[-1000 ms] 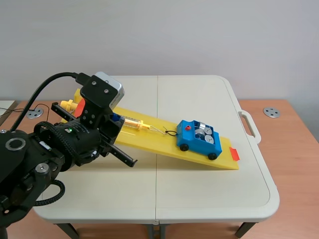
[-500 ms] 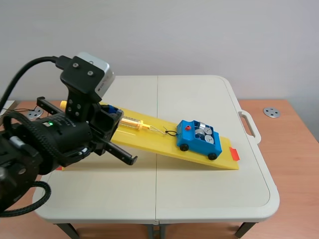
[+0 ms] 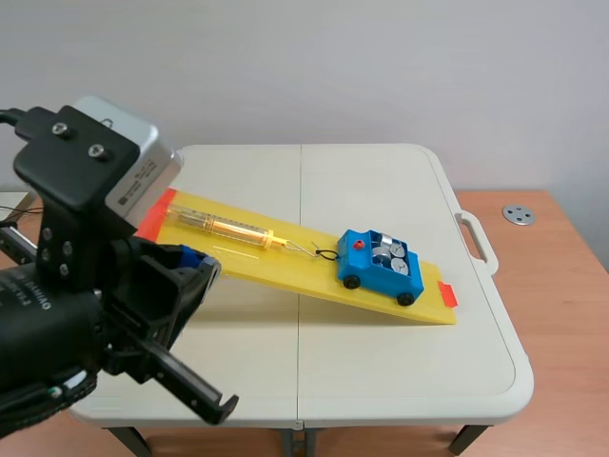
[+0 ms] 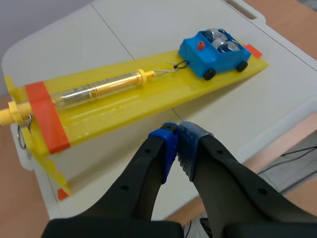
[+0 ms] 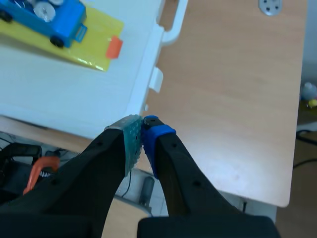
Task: Place the four metal weights on the blue cart on the ramp.
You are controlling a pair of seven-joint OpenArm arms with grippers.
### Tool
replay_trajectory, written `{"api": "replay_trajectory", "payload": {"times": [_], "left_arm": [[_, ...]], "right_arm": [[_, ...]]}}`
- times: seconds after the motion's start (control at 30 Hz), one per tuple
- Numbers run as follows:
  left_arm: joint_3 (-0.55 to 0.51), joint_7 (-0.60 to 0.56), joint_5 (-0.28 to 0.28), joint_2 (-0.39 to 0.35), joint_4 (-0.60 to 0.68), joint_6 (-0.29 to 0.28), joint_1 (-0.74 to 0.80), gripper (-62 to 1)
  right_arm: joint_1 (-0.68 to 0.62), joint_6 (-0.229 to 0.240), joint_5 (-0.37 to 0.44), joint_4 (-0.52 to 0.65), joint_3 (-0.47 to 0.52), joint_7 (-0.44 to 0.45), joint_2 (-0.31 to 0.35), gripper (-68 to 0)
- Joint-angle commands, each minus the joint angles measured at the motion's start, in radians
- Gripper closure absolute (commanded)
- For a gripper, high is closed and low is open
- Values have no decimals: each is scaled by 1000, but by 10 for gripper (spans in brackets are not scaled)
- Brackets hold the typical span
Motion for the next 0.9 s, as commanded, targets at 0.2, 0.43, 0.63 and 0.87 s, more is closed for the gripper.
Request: {"api": "replay_trajectory", "payload": {"times": [0.2,0.43,0.63,0.87], "left_arm": [[-14,-88,-47,-9,124,34,113,-504],[-16,-92,-46,-8,122,69,116,-623],[-16,-97,-27,-9,122,81,115,-623],[-16,-144,-27,-9,117,88,112,-623]], "right_arm": [[105,16,134,102,18,69,31,-444],[110,16,129,102,-130,104,31,-661],[110,16,121,102,-222,119,29,-661],[110,16,99,102,-248,130,29,-661]]}}
